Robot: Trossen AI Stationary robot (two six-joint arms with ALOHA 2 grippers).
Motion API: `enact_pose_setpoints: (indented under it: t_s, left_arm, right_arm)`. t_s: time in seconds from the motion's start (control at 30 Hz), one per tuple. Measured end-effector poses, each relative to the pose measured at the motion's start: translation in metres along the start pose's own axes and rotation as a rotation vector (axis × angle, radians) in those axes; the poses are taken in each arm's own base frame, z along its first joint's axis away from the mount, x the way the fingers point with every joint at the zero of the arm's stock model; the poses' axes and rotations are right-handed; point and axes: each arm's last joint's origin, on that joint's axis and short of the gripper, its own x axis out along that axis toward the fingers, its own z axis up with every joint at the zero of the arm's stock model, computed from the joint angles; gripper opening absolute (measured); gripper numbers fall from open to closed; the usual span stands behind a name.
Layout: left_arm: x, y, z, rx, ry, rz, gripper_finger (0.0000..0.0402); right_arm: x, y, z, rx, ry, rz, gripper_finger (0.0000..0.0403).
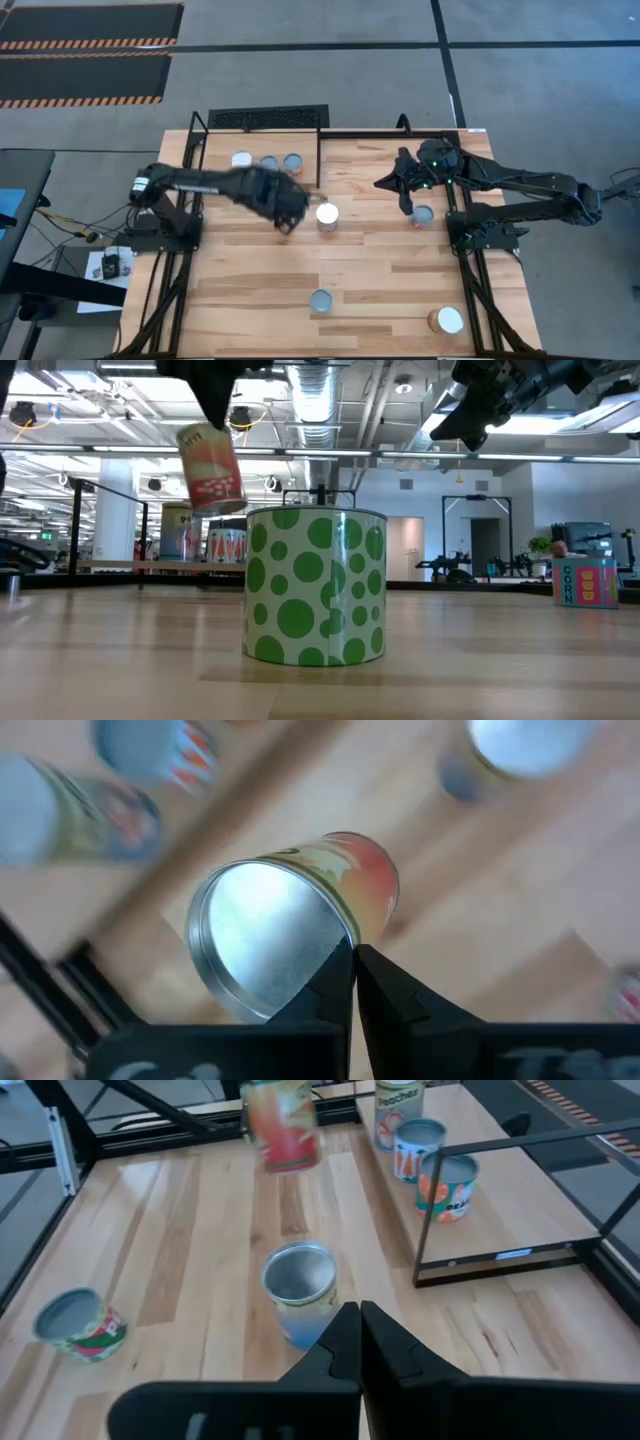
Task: Pick and place cans onto a shelf
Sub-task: Put the left large canned corn on the shelf
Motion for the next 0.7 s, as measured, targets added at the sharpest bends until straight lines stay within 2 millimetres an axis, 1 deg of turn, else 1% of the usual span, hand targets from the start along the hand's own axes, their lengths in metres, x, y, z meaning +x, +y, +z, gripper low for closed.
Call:
enact_pose_setpoints:
  t_s: [0.1, 0.2, 0.37, 0.5, 0.7]
  left_arm:
    - [0.002, 0.021, 0.019, 0.039, -0.015, 0.024, 0.0000]
    - [0.002, 0.041, 0.032, 0.077, -0.031, 0.045, 0.0000]
    - [-0.007, 0.079, 0.046, 0.134, -0.086, 0.082, 0.0000]
    - [-0.015, 0.119, 0.057, 0.117, -0.123, 0.111, 0.0000]
    - [-0.020, 0.182, 0.068, 0.017, -0.113, 0.178, 0.0000]
  right_arm:
    - [0.000, -0.002, 0.000, 0.002, -0.001, -0.008, 0.0012]
    - [-0.001, -0.003, 0.000, 0.017, -0.001, -0.013, 0.0012]
    - [-0.001, -0.004, 0.000, 0.047, -0.001, -0.047, 0.0012]
    - [-0.001, -0.005, 0.000, 0.090, -0.004, -0.079, 0.0012]
    - [-0.001, -0.007, 0.000, 0.111, -0.006, -0.120, 0.0012]
